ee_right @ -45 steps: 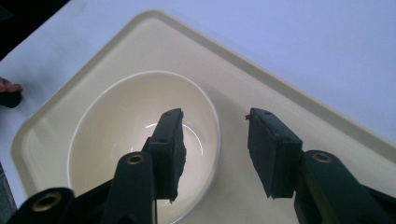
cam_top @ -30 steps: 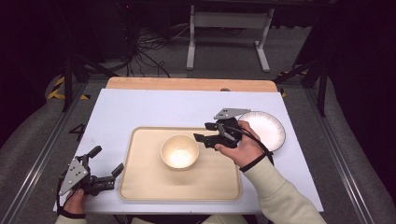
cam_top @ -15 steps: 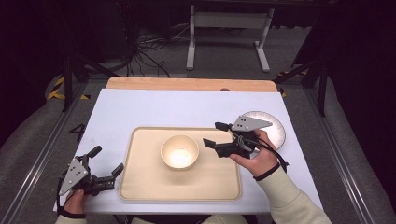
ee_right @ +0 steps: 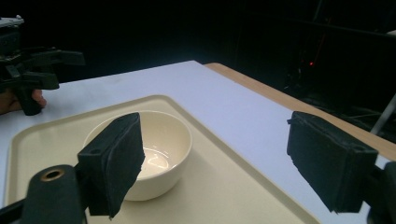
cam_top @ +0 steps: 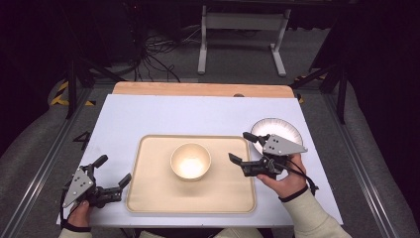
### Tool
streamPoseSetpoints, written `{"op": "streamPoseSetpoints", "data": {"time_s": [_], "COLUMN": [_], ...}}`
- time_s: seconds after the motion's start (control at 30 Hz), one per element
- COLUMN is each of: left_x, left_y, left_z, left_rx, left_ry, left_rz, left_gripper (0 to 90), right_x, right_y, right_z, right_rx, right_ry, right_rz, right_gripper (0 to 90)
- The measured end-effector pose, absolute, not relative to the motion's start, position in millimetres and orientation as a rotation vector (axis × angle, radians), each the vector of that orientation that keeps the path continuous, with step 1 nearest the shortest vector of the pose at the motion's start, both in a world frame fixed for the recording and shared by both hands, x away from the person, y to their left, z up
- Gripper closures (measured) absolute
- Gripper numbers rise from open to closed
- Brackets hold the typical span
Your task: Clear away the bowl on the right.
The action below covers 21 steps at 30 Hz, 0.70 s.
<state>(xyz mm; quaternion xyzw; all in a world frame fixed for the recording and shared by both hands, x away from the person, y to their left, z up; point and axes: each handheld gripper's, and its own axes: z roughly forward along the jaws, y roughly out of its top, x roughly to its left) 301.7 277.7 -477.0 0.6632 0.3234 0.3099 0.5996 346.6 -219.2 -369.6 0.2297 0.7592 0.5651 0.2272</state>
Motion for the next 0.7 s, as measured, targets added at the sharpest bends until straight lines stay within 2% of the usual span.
{"op": "streamPoseSetpoints", "data": {"time_s": [0.7], "left_x": [301.5], "left_y": [277.9], "left_z": [-477.1], "left_rx": [1.536], "left_ry": [0.748], "left_rz": [0.719], "left_gripper": [0.2], "right_x": [313.7], "right_y": [-251.2], "right_z": [-421.9], "right_rx": [0.593], "right_ry": [1.914], "right_rz": [1.533], "right_gripper": [16.9]}}
